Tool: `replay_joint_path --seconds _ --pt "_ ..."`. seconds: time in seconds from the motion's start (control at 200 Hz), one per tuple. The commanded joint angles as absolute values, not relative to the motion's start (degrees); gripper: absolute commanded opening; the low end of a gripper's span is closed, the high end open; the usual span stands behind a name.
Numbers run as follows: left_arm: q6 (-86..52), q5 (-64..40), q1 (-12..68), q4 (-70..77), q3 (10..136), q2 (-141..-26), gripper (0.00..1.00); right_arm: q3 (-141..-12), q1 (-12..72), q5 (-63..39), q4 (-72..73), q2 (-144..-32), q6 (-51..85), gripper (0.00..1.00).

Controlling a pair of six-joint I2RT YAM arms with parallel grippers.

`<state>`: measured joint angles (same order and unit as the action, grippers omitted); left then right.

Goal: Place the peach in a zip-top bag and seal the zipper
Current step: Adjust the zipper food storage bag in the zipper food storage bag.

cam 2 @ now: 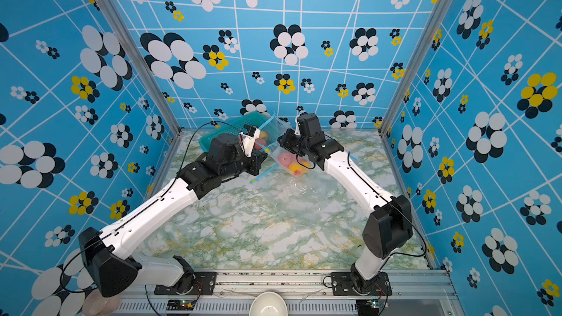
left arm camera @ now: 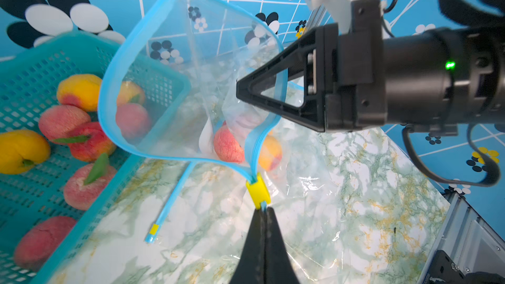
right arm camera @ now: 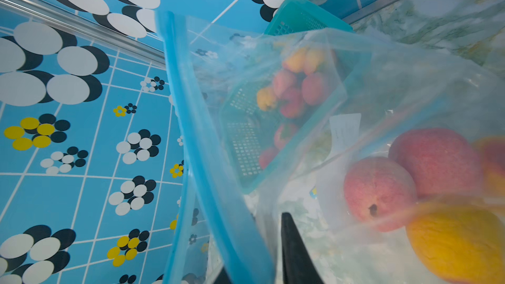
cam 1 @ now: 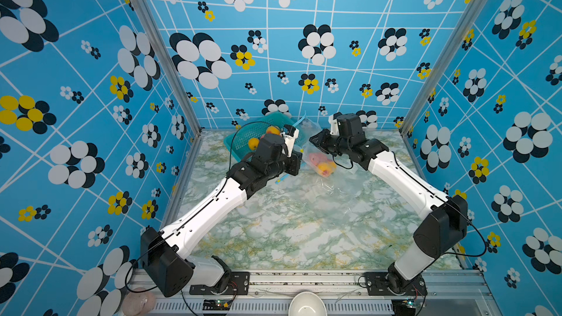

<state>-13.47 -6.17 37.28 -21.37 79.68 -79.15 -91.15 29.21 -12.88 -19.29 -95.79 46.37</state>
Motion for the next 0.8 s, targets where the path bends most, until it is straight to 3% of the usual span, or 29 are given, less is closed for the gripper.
replay_joint_path --seconds 0.0,0.295,0.8 --pt "-4.3 -11.7 35.6 -32.7 88.9 -81.2 0.0 -94.9 28.9 -14.1 -21.3 -91.6 38.9 0.29" --pt "4.7 -18.8 30.4 -46.6 103.1 -81.3 0.0 -100.5 27.8 -12.4 -27.5 -85.3 24.4 0.45" --pt "10.9 -23.2 27.3 -52.7 111.0 -79.9 0.0 -102.1 28.8 -24.3 -32.5 -78.8 0.9 0.52"
